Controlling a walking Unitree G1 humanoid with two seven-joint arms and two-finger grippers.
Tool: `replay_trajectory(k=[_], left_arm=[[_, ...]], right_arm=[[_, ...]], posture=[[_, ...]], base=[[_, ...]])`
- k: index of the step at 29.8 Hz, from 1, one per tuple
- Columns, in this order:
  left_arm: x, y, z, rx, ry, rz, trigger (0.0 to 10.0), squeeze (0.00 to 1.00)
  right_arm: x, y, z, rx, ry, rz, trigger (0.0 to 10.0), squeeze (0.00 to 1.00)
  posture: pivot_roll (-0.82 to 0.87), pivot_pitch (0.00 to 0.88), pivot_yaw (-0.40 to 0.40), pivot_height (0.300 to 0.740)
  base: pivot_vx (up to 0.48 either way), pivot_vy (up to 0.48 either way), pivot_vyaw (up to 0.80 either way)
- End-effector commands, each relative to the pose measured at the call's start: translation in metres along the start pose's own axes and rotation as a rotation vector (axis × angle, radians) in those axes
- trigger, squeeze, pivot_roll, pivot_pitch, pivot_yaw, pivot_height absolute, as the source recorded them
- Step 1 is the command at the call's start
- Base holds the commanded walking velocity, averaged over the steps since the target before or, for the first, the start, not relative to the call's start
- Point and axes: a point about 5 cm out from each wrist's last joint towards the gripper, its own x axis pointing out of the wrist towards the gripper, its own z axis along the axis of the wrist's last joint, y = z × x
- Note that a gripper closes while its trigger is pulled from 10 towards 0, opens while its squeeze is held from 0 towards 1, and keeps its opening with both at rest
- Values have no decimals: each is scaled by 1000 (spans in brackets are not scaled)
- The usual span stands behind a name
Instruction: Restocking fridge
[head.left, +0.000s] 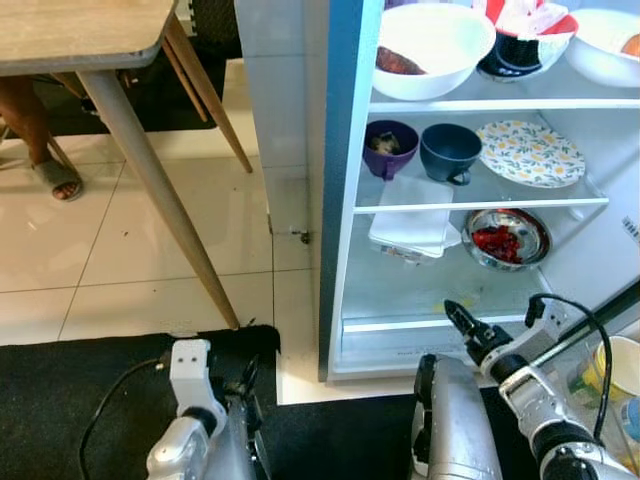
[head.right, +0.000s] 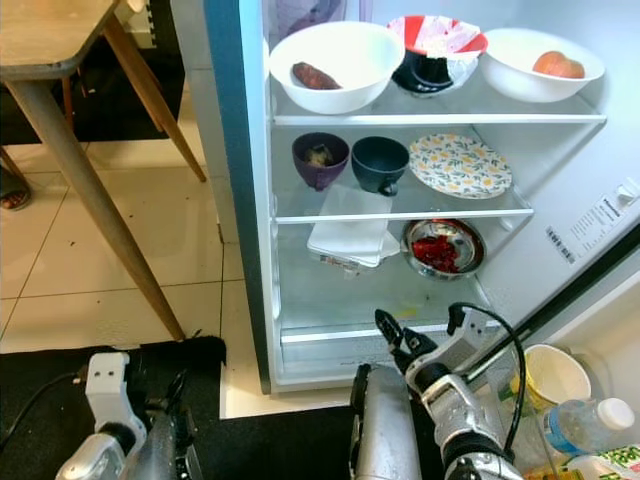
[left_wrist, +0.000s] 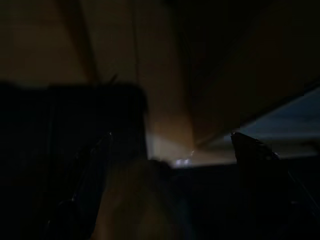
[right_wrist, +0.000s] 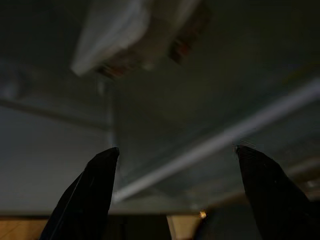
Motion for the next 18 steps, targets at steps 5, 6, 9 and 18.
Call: replay_trajectory(k=[5,6,9,18], left_arm=[[-12,13,-15,-5,71,52,10000,0],[-12,13,-15,-5,71,52,10000,0],[-15,15,-19,-5,92,64,10000,0],[-14,16,-18,7,90,62,10000,0]], right_arm=[[-12,-14,-12,3,37,-68,10000,0],[-12,-14,-12,3,37,-68,10000,0],[-15,-17,-16,8,43,-91,10000,0],[-18,-20,-18,12,35,-102,10000,0]], posture=[[-17,150,-25,481],[-17,150,-25,481],[-20,146,-18,500],[-23,144,-12,549]], base=[[0,0,0],[0,0,0],[0,0,0],[0,0,0]])
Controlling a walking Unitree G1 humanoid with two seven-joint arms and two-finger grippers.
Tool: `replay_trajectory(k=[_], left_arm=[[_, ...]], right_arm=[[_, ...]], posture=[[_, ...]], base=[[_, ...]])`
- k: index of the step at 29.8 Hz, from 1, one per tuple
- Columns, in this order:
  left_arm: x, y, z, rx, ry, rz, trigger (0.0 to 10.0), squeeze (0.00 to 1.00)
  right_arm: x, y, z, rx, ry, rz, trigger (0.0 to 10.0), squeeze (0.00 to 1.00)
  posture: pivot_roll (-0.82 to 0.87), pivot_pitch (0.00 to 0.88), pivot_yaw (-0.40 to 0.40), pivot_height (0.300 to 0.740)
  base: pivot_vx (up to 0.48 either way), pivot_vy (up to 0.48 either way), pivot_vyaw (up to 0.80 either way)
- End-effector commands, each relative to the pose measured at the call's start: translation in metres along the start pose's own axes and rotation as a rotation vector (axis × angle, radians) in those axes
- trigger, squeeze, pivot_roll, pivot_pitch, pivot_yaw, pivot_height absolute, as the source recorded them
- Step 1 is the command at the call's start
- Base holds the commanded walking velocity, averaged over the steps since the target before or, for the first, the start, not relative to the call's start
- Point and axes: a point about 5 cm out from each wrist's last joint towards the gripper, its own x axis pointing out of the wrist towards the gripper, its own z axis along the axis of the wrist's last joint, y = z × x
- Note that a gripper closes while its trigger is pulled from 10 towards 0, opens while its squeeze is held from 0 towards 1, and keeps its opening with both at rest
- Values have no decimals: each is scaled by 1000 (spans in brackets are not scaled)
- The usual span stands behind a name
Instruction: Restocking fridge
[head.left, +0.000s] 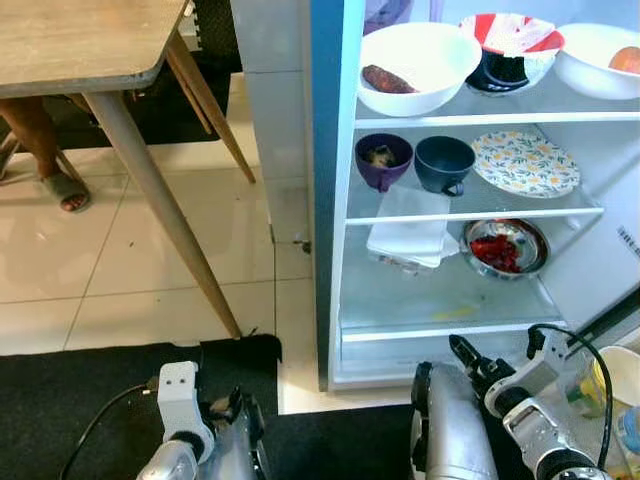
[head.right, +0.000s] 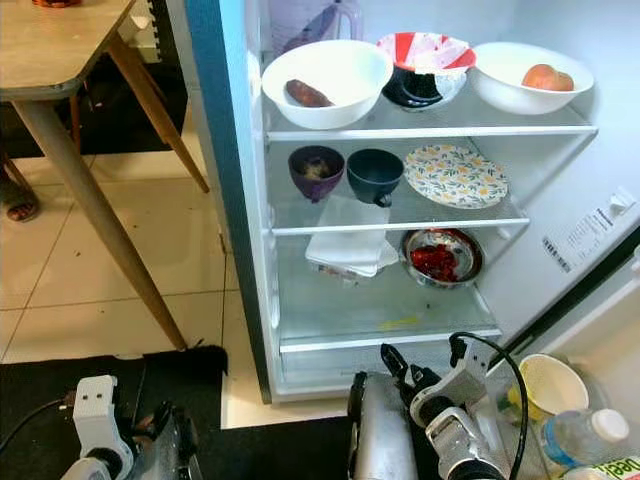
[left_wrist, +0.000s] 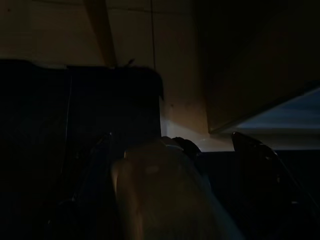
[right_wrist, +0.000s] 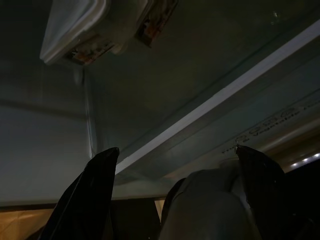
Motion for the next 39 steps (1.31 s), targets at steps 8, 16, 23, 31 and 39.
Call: replay_trajectory(k=[8,16,23,31,39], left_arm=[[10,0,28,72,-95,-33,10000,0],[18,-8,44,103,-146,-73,10000,0],[16,-7,36,115,-102,-62,10000,0],[10,-4,14,118,13,-33,10000,0],[6,-2,4,122,59,-20,10000,0]], right_arm=[[-1,1,2,10,-30,27,10000,0],[0,2,1,0,-29,16,10000,0],[-2,-3,-3,-16,-7,-45,10000,0],[-6,-9,-6,-4,-9,-75,10000,0],[-10,-12,-7,21,-19,-52,10000,0]], posture=[[-24,143,-10,603],[-26,143,-6,647],[-27,143,-5,647],[-27,139,-6,647],[-28,138,-7,652]], base=[[0,0,0],[0,0,0],[0,0,0],[0,0,0],[0,0,0]])
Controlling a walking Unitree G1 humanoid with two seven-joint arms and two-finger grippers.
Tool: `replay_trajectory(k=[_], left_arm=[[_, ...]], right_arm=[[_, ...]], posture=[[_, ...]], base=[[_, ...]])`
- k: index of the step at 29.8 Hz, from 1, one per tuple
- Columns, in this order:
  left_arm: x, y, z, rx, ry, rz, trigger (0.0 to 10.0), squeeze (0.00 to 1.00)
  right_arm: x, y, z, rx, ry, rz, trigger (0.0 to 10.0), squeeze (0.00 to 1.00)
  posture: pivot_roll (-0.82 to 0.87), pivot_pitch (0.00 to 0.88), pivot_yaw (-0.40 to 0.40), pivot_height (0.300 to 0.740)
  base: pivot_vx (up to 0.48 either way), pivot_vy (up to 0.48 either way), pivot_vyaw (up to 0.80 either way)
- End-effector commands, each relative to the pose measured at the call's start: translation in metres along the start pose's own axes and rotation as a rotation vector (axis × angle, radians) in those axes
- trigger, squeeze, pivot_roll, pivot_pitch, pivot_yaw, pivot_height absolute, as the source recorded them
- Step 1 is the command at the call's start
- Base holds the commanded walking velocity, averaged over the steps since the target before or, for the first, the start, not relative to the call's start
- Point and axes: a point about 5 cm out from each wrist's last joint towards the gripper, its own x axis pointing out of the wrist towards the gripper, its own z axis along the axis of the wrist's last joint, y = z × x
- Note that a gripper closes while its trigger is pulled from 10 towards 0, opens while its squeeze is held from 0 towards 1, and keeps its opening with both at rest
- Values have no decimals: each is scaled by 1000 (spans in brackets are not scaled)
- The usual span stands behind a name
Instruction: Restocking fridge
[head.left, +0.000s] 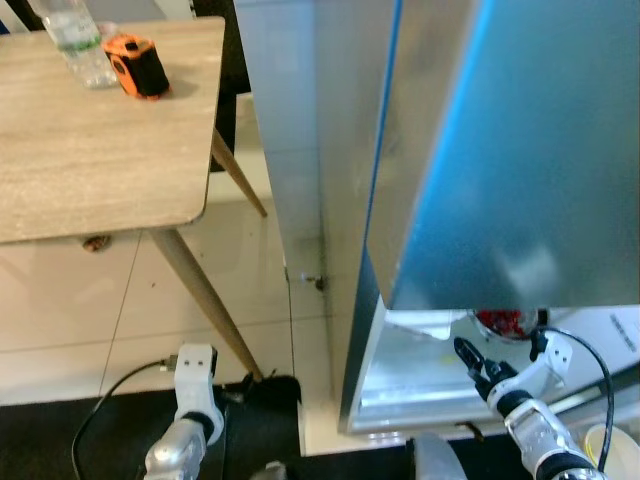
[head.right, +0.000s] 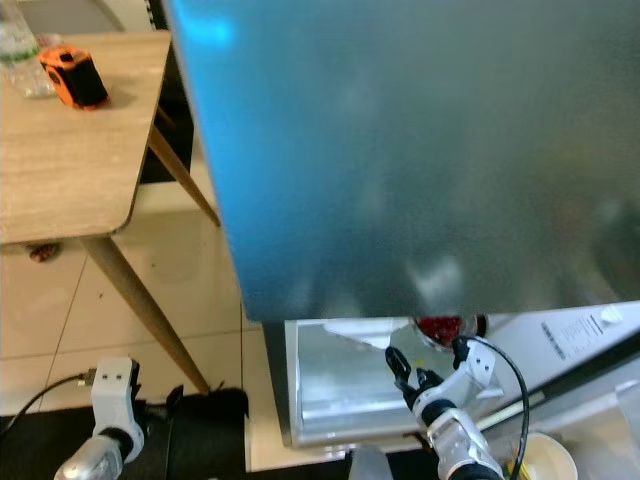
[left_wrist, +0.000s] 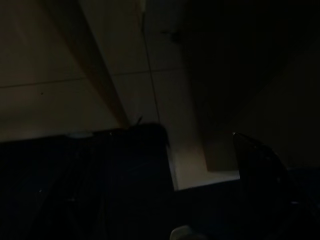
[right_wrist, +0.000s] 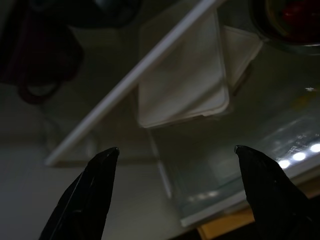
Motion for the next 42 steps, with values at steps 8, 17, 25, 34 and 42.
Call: replay_trajectory(k=[8,17,25,34,42], left_arm=[[-16,8,-30,7,140,37,10000,0],[-32,7,-58,17,265,50,10000,0],[-51,4,-88,-3,395,72,10000,0],[-68,2,-111,-57,510,135,10000,0],[-58,-6,-106,-77,503,137,10000,0]], right_arm=[[-15,-18,-17,21,57,-83,10000,0],[-30,-33,-32,33,102,-171,10000,0],[-49,-49,-51,27,174,-276,10000,0],[-66,-62,-66,1,260,-367,10000,0],[-70,-65,-73,-40,324,-451,10000,0]], posture=[[-31,125,-6,707],[-32,123,-3,740],[-34,115,-4,740],[-42,73,-21,740],[-43,38,-34,740]], base=[[0,0,0],[0,0,0],[0,0,0],[0,0,0],[0,0,0]])
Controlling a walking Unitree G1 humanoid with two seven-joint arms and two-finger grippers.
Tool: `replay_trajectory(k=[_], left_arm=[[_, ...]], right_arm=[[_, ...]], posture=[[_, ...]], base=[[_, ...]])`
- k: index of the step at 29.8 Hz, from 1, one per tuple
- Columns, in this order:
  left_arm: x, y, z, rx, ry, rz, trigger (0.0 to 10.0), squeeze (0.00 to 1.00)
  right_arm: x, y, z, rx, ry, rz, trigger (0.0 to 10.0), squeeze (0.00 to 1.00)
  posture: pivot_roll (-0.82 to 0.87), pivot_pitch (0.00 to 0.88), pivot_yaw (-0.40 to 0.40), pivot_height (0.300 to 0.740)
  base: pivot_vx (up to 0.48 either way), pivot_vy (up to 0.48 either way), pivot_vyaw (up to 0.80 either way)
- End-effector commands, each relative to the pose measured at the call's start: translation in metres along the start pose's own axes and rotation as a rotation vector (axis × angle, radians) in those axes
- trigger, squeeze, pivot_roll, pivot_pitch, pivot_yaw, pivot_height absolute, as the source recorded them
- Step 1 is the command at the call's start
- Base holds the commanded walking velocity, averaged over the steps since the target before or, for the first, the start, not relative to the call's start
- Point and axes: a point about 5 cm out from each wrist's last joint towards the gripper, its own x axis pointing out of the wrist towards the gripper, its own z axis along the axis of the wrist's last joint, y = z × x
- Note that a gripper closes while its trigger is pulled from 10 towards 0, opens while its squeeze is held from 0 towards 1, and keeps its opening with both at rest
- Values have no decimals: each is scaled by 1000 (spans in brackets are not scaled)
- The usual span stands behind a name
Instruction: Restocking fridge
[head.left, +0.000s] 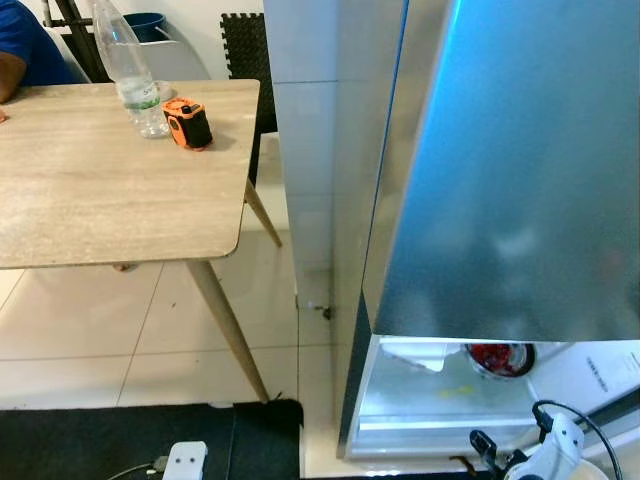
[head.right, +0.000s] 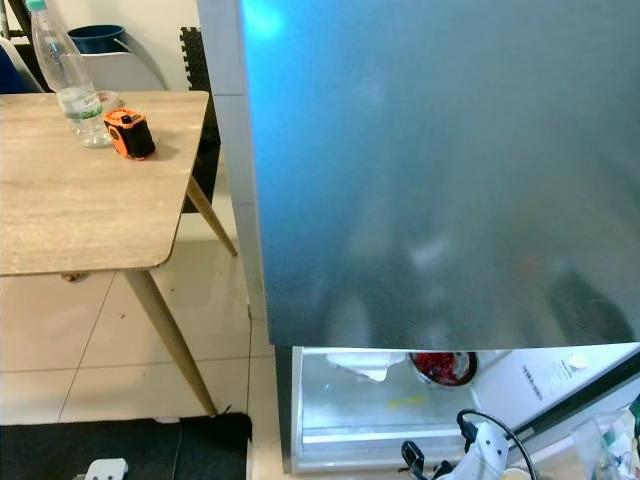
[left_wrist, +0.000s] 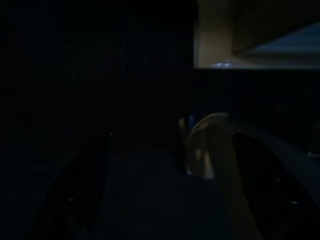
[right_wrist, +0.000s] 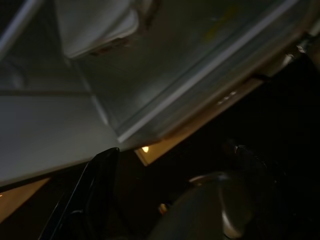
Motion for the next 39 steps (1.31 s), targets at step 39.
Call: replay_trajectory(k=[39], left_arm=[[3,-11,-5,7,69,-22,10000,0]], right_arm=[[-8,-21,-24,-183,149,-207,10000,0]], posture=[[-49,5,-27,740]], base=[[-240,0,0]])
